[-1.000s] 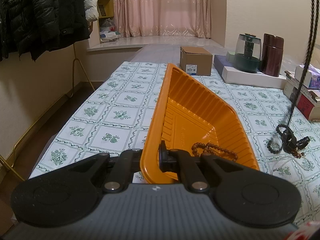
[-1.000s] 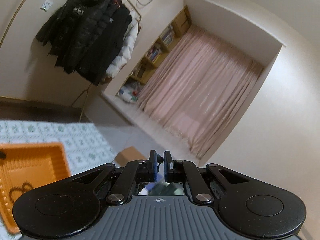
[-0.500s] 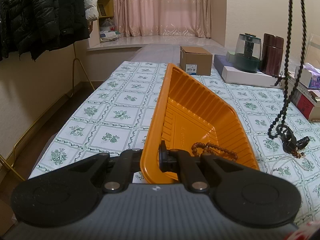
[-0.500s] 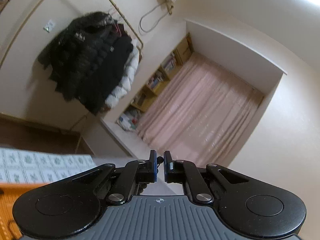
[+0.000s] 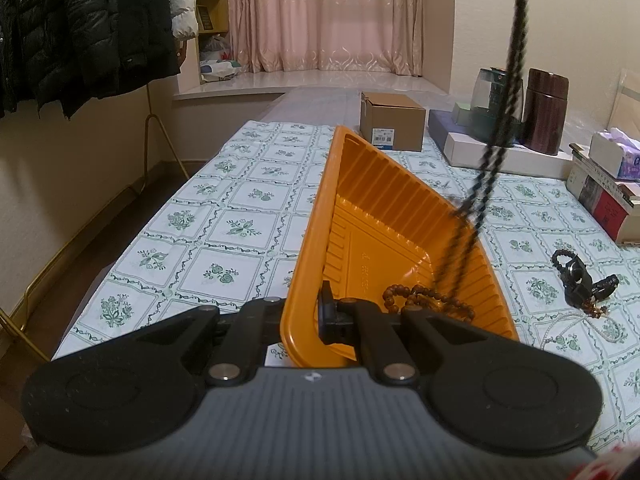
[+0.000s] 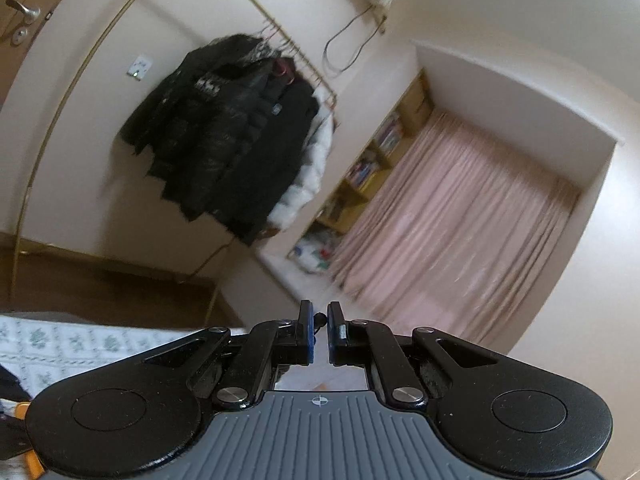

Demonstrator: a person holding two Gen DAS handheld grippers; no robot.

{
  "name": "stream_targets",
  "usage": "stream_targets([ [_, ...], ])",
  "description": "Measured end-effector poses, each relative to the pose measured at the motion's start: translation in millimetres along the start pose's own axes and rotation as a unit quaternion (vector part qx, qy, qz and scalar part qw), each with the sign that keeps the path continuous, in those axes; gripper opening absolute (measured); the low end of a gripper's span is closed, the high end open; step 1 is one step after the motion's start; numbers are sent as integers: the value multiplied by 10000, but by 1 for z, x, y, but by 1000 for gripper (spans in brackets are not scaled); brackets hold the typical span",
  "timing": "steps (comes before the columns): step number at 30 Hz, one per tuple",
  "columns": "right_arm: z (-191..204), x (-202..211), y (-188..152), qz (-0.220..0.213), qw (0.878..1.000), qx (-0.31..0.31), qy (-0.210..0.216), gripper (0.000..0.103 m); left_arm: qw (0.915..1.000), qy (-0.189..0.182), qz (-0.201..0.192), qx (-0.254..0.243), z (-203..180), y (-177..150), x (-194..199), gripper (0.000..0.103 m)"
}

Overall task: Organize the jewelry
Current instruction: 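Lift the bead string high and lower it into the tray with the right gripper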

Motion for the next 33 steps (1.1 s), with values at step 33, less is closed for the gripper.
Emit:
stream_targets([
  [33,80,-120,-108,2247,9502,-614,2070,6,10000,-9,47,20,0,1,-3,5],
])
Point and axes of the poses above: each gripper's, at about its wrist camera, not at the fingertips, and x roughly against the way its jaws point, z to its left, y to its top, the point moved 1 cm from there along -x, roughly the way its jaws point, and after that the axes turned 13 degrees about z, right-handed, at the moved point
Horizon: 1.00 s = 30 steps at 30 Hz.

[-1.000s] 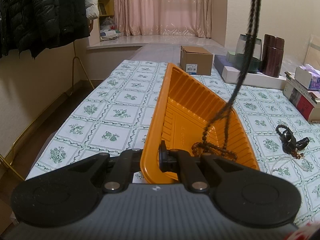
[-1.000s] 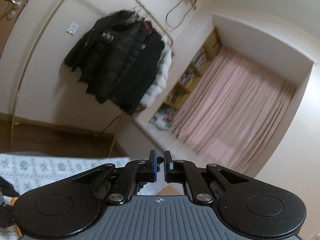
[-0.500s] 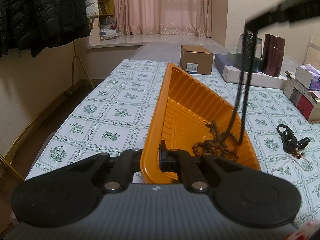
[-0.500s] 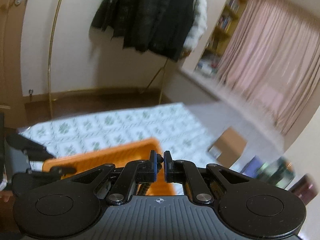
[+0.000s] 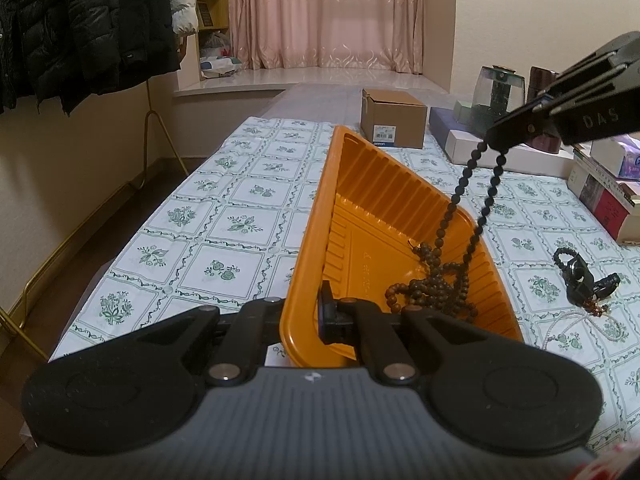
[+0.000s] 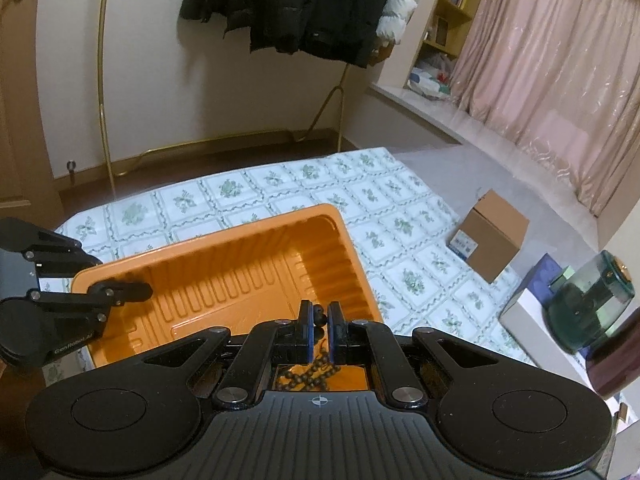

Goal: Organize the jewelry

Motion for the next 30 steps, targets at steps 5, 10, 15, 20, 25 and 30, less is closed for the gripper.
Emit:
stream_targets([
  [5,-4,1,-4,-106,9998,-107,137,7,10000,3,-1,-3,0,0,0,5],
  [10,-19,9,-15,-281,9982,-529,-2,12,10000,6,6,1,0,0,0,5],
  [15,-43,30,-48,-426,9923,-1154,-162,15,10000,12,7,-5,0,0,0,5],
  [20,-73,49,-108,-480,9769,-2031,-457,20,10000,12,5,-3,0,0,0,5],
  [25,-84,53,-177,-258,9601,-2673,-778,26,10000,16,10,-10,0,0,0,5],
  [30,-80,42,-237,73,9425,-3226,-866,27,10000,33,32,-22,1,-1,0,5],
])
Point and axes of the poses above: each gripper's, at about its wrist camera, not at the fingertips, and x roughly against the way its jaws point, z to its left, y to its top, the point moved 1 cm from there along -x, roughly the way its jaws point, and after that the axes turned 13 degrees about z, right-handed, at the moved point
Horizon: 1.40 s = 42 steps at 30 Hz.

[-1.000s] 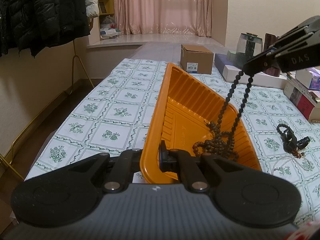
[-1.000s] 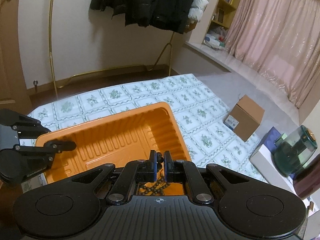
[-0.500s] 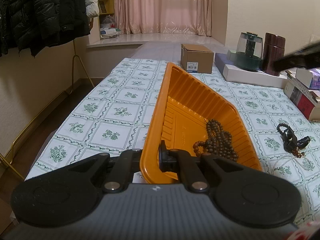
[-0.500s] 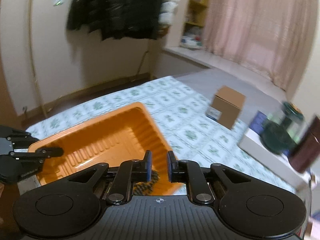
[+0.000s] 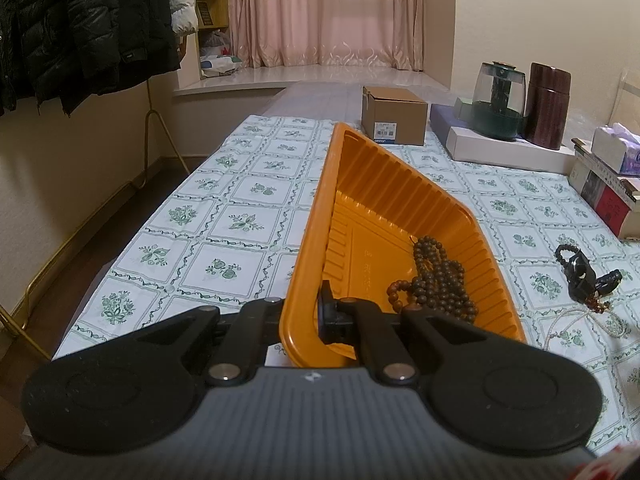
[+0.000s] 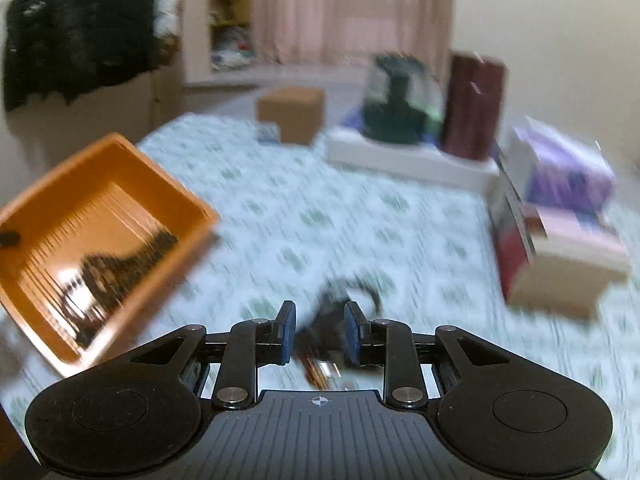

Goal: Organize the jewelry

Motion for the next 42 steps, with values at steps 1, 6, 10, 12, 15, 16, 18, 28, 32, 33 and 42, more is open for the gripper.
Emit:
stream_targets([
  [1,-7,-4,-8,75,9998,-163,18,27,10000,11,6,-2,0,0,0,5],
  [6,-17,-16,-40,270,9985,-464,-106,27,10000,34,26,-2,-2,-1,0,5],
  [10,-17,-28,-51,364,9982,-465,-76,27,10000,38,28,-4,-3,-1,0,5],
  [12,-16,-36,-52,412,9979,-489,-76,27,10000,39,27,-8,-3,-1,0,5],
  [15,-14,-44,-51,387,9982,-458,-89,27,10000,41,31,-11,-3,-1,0,5],
  [16,-14,-46,-50,362,9983,-440,-116,27,10000,37,34,-7,-3,-1,0,5],
  [18,-15,-47,-47,280,9984,-473,-120,27,10000,43,32,-13,-3,-1,0,5],
  [28,-17,-71,-29,236,9977,-598,-201,27,9999,76,59,-34,-2,-1,0,5],
  [32,-15,-78,-30,314,9977,-560,-196,12,9999,82,56,-42,-2,-1,-1,5],
  [33,-14,-78,-31,311,9978,-537,-215,8,9999,82,58,-40,-3,-1,-1,5],
  [42,-3,-51,-39,3,9988,-259,-408,8,9999,80,38,-64,-5,0,0,5],
])
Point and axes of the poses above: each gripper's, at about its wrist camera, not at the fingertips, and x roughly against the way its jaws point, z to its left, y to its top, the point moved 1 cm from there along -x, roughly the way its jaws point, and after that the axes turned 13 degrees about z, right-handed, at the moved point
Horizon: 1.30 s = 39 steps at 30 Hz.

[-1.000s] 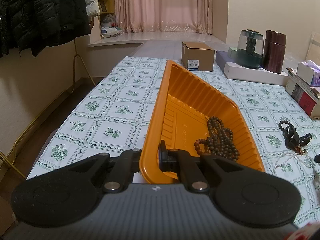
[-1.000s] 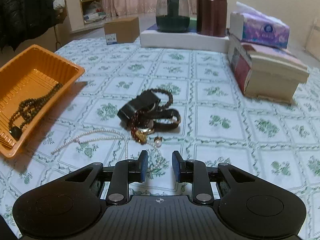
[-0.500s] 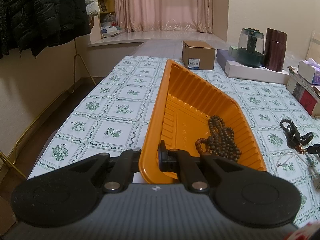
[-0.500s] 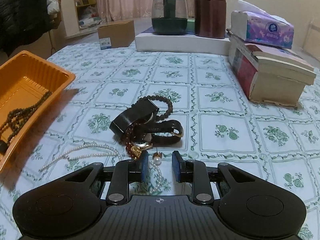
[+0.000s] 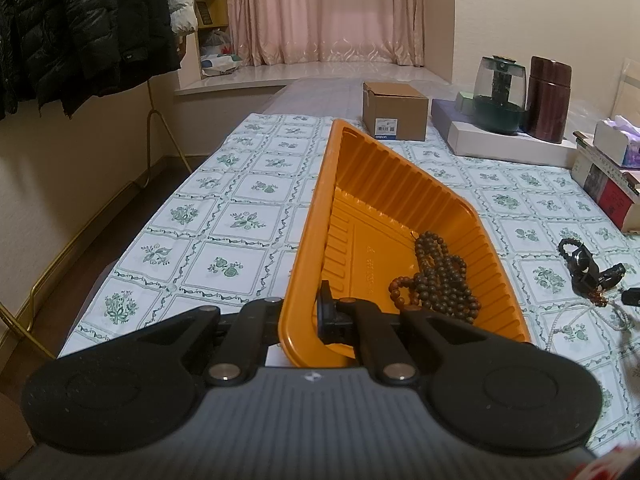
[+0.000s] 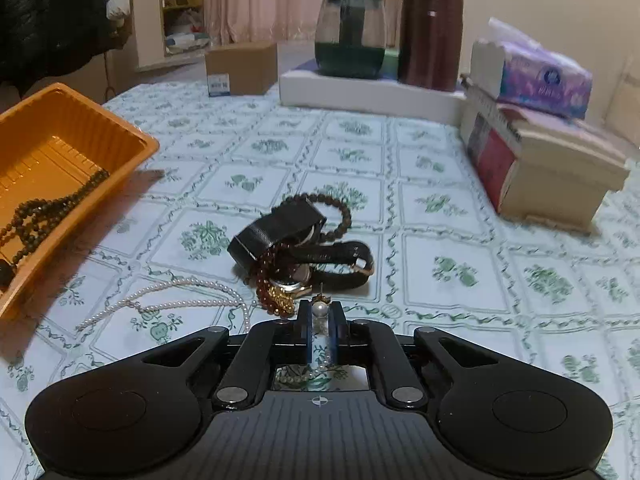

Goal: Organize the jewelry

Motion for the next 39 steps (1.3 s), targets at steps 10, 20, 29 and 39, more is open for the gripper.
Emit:
stream_targets([
  [10,48,43,17,-460,9966,399,559,8,10000,-8,-12,-14,-1,0,1,5],
  [20,141,45,35,-518,9803,1027,1608,8,10000,-9,-13,-16,-2,-1,1,5],
  [29,179,27,42,-458,9734,1270,1854,8,10000,-22,-11,-11,-1,-1,2,5],
  [39,167,30,42,-479,9719,1123,2014,35,10000,-13,-4,-17,-1,0,2,5],
])
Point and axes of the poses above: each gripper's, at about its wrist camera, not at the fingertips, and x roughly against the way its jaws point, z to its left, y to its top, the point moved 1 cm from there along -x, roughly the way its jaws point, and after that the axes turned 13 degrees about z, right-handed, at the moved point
